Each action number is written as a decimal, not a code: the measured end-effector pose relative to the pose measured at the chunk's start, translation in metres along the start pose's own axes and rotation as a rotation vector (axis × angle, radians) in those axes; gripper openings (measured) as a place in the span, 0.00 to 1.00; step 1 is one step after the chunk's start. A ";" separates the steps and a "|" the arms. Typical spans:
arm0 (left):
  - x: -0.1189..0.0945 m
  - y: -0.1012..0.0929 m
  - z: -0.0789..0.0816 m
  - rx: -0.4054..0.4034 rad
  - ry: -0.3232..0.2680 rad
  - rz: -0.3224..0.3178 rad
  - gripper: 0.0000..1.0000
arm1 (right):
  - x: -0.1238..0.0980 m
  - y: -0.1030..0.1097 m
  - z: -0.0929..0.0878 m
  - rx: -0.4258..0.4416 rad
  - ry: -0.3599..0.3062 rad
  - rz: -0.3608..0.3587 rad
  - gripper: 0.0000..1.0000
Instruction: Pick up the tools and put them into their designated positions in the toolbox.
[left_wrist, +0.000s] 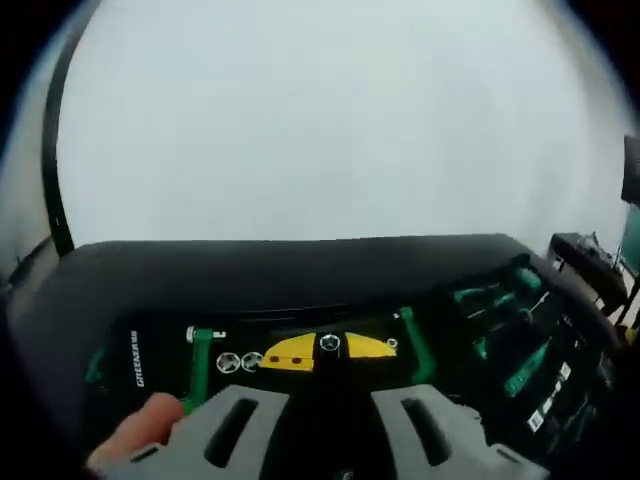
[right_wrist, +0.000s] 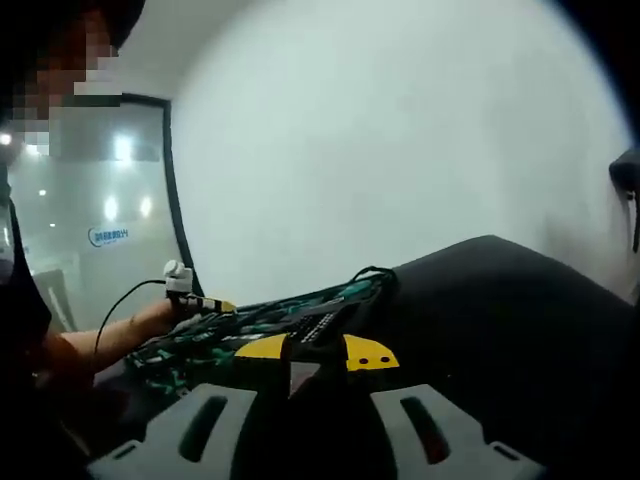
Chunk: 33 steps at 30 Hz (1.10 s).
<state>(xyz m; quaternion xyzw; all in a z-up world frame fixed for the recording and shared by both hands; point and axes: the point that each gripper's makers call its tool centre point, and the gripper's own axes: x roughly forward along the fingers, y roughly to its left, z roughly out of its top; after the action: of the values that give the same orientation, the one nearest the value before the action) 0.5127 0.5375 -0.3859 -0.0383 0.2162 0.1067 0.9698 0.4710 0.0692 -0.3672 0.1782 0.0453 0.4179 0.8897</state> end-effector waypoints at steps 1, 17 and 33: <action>0.000 -0.001 0.000 0.008 -0.001 0.002 0.05 | 0.000 0.000 0.000 0.001 0.000 0.000 0.17; 0.000 0.000 -0.002 0.041 -0.014 0.004 0.06 | 0.000 -0.001 -0.001 0.005 0.002 0.004 0.17; -0.041 0.021 0.014 0.047 -0.050 0.023 0.11 | 0.000 -0.002 0.000 0.020 -0.003 0.004 0.17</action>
<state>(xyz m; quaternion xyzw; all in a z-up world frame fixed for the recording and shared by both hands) 0.4778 0.5514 -0.3567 -0.0104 0.1946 0.1136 0.9742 0.4725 0.0678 -0.3678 0.1880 0.0481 0.4187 0.8871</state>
